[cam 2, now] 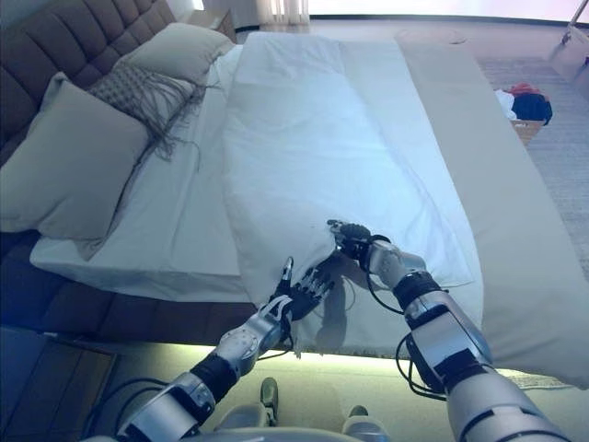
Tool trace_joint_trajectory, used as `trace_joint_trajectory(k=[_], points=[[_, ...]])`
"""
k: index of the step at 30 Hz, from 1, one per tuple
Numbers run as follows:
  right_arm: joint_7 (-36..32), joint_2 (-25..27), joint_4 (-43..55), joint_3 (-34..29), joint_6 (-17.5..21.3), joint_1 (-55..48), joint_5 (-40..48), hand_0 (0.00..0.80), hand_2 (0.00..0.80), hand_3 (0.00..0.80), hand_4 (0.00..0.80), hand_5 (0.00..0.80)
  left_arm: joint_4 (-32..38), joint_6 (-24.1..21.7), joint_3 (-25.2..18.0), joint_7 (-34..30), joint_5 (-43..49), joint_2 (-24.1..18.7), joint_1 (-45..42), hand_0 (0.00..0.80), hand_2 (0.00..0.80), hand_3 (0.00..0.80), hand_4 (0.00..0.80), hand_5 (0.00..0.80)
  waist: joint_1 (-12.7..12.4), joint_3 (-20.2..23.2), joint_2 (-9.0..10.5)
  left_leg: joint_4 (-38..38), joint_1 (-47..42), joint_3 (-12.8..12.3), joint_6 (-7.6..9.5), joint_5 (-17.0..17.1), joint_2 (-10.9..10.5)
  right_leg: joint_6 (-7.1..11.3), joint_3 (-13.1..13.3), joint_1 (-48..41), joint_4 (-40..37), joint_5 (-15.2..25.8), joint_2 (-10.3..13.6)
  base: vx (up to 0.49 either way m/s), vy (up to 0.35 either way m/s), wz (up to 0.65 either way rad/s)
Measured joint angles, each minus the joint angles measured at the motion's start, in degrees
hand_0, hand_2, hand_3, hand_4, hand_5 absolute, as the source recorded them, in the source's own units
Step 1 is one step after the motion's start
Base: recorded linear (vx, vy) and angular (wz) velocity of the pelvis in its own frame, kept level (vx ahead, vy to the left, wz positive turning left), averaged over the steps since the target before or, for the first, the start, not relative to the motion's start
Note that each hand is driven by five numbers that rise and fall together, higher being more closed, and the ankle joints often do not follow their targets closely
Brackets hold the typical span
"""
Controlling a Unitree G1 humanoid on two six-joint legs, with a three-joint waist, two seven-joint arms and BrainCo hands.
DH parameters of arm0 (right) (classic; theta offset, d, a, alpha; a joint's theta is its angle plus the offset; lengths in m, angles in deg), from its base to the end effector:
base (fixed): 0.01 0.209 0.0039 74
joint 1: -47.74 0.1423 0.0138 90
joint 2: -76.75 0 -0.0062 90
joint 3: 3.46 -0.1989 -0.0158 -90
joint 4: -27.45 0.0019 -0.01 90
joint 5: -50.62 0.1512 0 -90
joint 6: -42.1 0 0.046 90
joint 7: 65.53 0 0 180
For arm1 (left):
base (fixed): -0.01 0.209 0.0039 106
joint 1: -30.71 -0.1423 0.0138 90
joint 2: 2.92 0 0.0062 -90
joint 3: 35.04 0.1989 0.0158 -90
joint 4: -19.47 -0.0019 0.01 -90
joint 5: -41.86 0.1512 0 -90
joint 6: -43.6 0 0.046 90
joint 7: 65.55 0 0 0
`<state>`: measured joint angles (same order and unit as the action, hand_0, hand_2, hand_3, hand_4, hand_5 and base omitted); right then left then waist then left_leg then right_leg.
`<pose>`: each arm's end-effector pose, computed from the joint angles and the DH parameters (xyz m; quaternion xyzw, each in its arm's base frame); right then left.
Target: Make the bed neatly
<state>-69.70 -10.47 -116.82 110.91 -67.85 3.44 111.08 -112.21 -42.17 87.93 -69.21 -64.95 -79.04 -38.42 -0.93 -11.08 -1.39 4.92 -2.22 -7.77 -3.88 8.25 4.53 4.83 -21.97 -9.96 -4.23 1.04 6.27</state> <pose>0.3478 -0.1580 0.0504 0.2049 0.2926 0.1127 0.9272 0.2408 0.0540 -0.0393 -0.6477 0.3353 -0.0680 0.6808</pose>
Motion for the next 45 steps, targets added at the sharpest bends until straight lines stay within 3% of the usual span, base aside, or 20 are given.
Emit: trace_joint_trajectory(k=[11, 17, 26, 35, 45], points=[[-1.26, -3.04, -0.04, 0.02, -0.01, 0.7, 0.0, 0.8, 0.8, 0.8, 0.8, 0.8, -0.4, -5.37, -2.72, 2.0, -2.24, 2.75, 1.84, 0.0, 0.0, 0.0, 0.0, 0.0, 0.27, -0.47, 2.08, 0.04, -2.27, -3.08, -0.3, -0.85, 0.75, -0.02, 2.68, -0.76, -0.06, 0.02, -0.31, 0.036, -0.023, -0.12], [-1.19, -4.85, 0.52, 0.04, -0.25, 0.68, -0.02, 0.8, 0.8, 0.8, 0.8, 0.8, -0.41, -12.08, -3.27, 3.85, -2.13, 3.53, 1.87, 0.0, 0.0, 0.0, 0.0, 0.0, 1.37, 0.65, 4.17, 0.02, -2.66, -4.47, -0.23, -0.88, 0.74, -0.06, 3.22, -0.78, -0.06, 0.05, -0.2, 0.029, -0.035, -0.06], [-0.54, -4.7, 4.11, 0.05, -1.7, -0.28, -0.01, 0.8, 0.8, 0.8, 0.8, 0.8, -0.41, -20.23, -6.35, 7.91, -2.06, 5.66, 1.96, 0.0, 0.0, 0.0, 0.0, 0.0, 1.69, 0.9, 4.63, 0.03, -3.44, -5.73, -0.19, -1.06, 0.92, -0.11, 4.23, -0.93, -0.03, 0.12, -0.22, 0.009, -0.02, -0.06], [-0.27, -4.68, 5.18, 0.05, -2.0, -0.86, 0.0, 0.8, 0.8, 0.8, 0.8, 0.8, -0.6, -20.03, -7.3, 8.31, -0.66, 5.35, 1.82, 0.0, 0.0, 0.0, 0.0, 0.0, 1.6, 0.98, 4.61, 0.04, -4.13, -5.63, -0.22, -1.1, 0.91, -0.09, 4.1, -1.82, -0.18, 0.13, -0.21, 0.0, 0.0, 0.0], [-0.26, -4.68, 5.55, 0.07, -2.91, -0.86, -0.01, 0.8, 0.8, 0.8, 0.8, 0.8, -0.76, -14.16, -7.95, 7.22, 0.43, 3.35, 1.78, 0.0, 0.0, 0.0, 0.0, 0.0, 1.6, 1.48, 4.02, 0.03, -4.3, -5.62, -0.22, -1.09, 0.87, -0.1, 4.1, -1.96, -0.23, 0.13, -0.18, 0.035, 0.008, 0.0]])
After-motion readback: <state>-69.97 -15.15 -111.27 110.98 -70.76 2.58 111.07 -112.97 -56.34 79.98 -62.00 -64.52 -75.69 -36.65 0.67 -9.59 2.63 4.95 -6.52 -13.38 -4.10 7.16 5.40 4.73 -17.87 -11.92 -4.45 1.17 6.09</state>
